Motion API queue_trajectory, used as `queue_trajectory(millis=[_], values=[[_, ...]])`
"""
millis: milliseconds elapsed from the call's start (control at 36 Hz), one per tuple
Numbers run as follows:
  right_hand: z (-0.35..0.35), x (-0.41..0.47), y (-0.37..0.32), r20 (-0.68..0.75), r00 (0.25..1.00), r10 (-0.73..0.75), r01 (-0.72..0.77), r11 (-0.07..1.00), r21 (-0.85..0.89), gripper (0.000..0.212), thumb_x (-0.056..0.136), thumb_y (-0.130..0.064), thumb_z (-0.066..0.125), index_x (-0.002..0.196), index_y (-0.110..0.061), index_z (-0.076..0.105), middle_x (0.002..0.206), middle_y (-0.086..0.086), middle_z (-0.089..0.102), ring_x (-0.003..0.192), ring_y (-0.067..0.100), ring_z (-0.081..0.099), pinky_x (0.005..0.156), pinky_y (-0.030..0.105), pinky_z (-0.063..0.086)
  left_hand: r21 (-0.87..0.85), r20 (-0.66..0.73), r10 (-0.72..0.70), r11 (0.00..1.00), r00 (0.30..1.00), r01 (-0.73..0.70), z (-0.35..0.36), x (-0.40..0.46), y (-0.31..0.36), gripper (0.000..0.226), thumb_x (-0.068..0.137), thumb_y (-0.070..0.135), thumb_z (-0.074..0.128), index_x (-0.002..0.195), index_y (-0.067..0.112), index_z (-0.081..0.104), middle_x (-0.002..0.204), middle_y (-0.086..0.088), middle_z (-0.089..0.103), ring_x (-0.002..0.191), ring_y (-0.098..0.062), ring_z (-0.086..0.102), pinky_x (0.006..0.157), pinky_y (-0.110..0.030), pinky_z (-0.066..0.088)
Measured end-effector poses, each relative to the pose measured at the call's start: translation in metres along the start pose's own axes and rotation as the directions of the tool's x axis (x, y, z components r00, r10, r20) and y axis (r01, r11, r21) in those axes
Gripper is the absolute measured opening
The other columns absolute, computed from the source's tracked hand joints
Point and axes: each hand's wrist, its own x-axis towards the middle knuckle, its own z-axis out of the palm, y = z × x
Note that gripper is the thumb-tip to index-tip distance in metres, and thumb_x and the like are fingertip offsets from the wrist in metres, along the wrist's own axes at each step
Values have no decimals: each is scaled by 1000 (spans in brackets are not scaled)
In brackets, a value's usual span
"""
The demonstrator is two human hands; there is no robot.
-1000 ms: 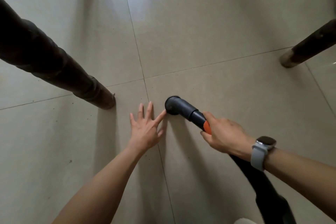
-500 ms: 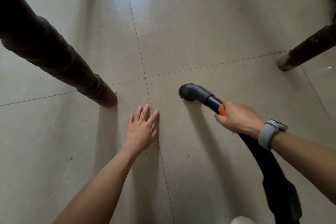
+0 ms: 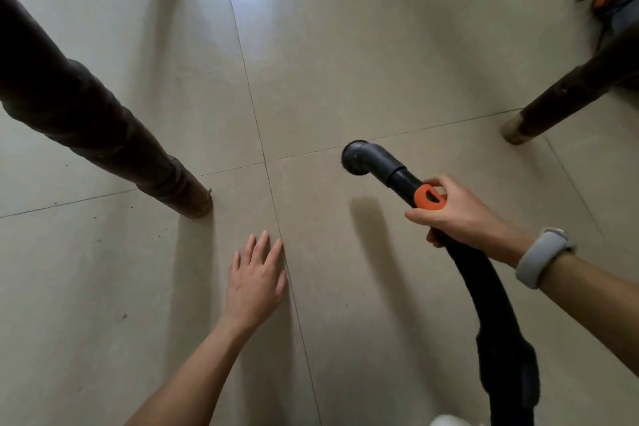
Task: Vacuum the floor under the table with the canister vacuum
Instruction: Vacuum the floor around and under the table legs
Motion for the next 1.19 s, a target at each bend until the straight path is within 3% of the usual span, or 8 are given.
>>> queue_trajectory(millis=[111,194,417,556,667,861,1056,1194], values=[[1,-18,16,85,995,45,-56,990,130,68,82,-7,71,137,-20,33,88,12,61,49,21,59,49,32,52,-9,42,-8,1000,999,8,-7,1,2,61,98,38,45,152,23,22,161,-6,9,148,-26,3,119,-46,11],[19,-42,40,117,990,76,-79,997,21,46,85,-14,68,122,-15,40,82,12,59,48,22,59,49,34,51,34,85,-18,999,996,15,-10,1,2,63,98,37,44,153,25,17,161,-5,5,148,-26,0,119,-45,11],[15,-20,32,-189,982,3,-15,998,-64,27,89,-32,62,103,-12,50,65,7,58,42,22,57,43,29,48,101,187,-65,994,980,47,-15,-9,8,64,97,34,41,153,29,10,161,-4,-4,148,-26,-4,118,-46,15],[13,-4,4,84,992,97,-113,970,217,25,95,-26,56,111,-8,49,65,8,47,42,18,48,41,25,44,93,247,-85,994,965,63,-21,-17,1,67,97,32,43,153,29,8,161,-3,-7,148,-25,-6,118,-46,16],[21,-10,1,290,952,97,-152,973,173,18,96,-27,55,106,-13,50,63,6,45,42,15,46,40,23,43,67,258,-93,995,962,78,-23,-20,0,67,98,31,45,154,30,7,161,-3,-9,148,-25,-7,119,-48,15],[0,2,-2,49,985,167,-174,933,314,18,96,-26,55,99,-10,47,62,7,45,46,17,46,40,24,43,38,291,-90,996,952,83,-24,-27,-6,64,99,33,42,154,26,10,161,-5,-7,148,-26,-5,120,-42,13],[32,-6,-14,242,966,94,-137,976,169,15,96,-26,55,101,-13,49,62,5,47,45,15,47,41,24,44,21,299,-91,996,950,89,-26,-27,-7,63,99,33,43,154,27,10,161,-3,-7,148,-24,-5,119,-41,14],[1,10,0,90,980,176,-196,925,326,20,95,-27,57,92,-11,46,59,7,44,37,13,45,36,21,41,-3,305,-75,997,949,80,-25,-30,-9,62,100,31,42,154,25,10,161,-3,-8,148,-24,-6,118,-38,12]])
